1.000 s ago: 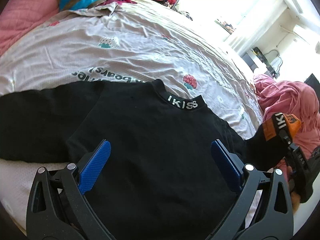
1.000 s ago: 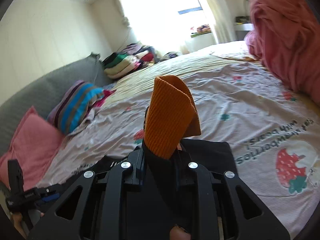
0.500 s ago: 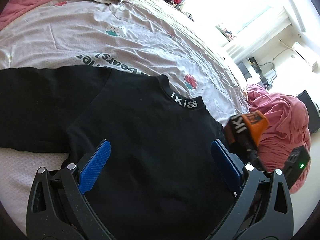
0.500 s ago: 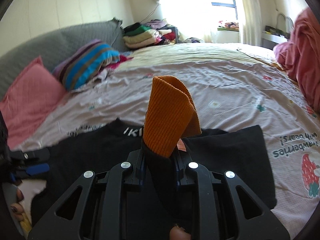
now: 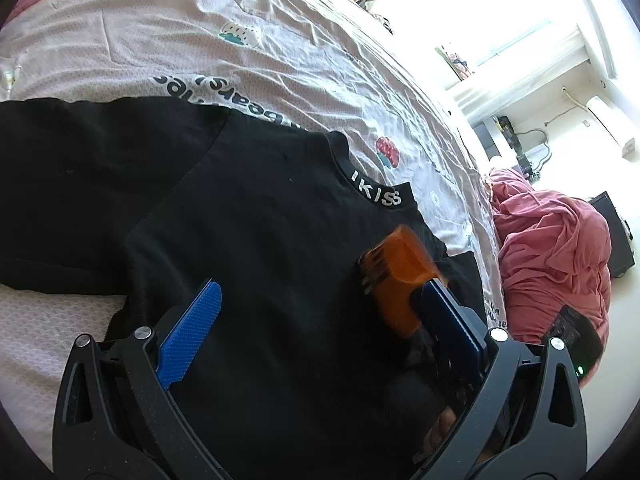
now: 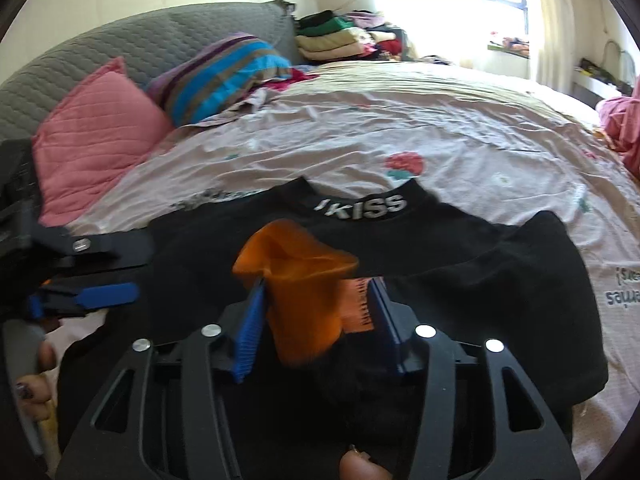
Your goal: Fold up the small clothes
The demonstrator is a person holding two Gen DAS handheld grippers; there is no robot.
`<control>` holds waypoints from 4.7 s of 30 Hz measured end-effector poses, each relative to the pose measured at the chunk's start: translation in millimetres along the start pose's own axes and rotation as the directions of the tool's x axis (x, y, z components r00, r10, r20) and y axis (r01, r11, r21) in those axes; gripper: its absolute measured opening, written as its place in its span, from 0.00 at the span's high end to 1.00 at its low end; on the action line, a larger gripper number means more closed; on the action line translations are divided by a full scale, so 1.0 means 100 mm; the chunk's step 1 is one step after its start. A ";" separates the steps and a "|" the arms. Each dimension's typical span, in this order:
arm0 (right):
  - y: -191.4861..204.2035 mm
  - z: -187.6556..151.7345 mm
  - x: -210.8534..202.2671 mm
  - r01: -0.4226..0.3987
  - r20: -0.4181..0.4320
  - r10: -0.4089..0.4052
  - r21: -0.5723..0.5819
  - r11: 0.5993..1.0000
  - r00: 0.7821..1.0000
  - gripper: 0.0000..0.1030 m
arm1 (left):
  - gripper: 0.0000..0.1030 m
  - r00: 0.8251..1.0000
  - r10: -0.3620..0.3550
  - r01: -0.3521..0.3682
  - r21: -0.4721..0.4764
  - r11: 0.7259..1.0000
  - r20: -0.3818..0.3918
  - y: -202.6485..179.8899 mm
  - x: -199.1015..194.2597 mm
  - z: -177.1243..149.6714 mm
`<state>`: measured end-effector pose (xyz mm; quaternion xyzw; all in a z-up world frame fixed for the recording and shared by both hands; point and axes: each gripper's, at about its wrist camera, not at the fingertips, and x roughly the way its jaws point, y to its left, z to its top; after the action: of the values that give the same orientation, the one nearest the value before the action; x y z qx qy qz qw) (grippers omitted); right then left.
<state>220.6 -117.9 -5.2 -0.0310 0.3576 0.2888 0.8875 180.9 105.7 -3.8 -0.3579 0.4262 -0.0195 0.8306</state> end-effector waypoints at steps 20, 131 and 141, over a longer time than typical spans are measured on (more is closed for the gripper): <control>-0.59 -0.22 -0.69 -0.012 0.071 -0.006 0.241 0.970 0.997 0.42 | 0.31 0.996 -0.047 0.045 -0.027 0.999 -0.081 -0.17 0.49 -0.16; -0.37 -0.06 -0.73 0.063 0.007 -0.066 0.215 0.974 0.998 0.04 | 0.09 0.924 0.296 -0.354 0.249 0.902 0.242 -0.07 -0.69 -0.31; 0.01 0.06 -0.80 0.037 0.052 -0.044 0.136 0.990 0.998 0.04 | 0.09 0.898 0.337 -0.399 0.200 0.895 0.282 0.12 -0.96 -0.31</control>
<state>177.7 -155.2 51.6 0.0298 0.3510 0.2466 0.9029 94.3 128.8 43.9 -0.1610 0.3769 0.1283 0.9031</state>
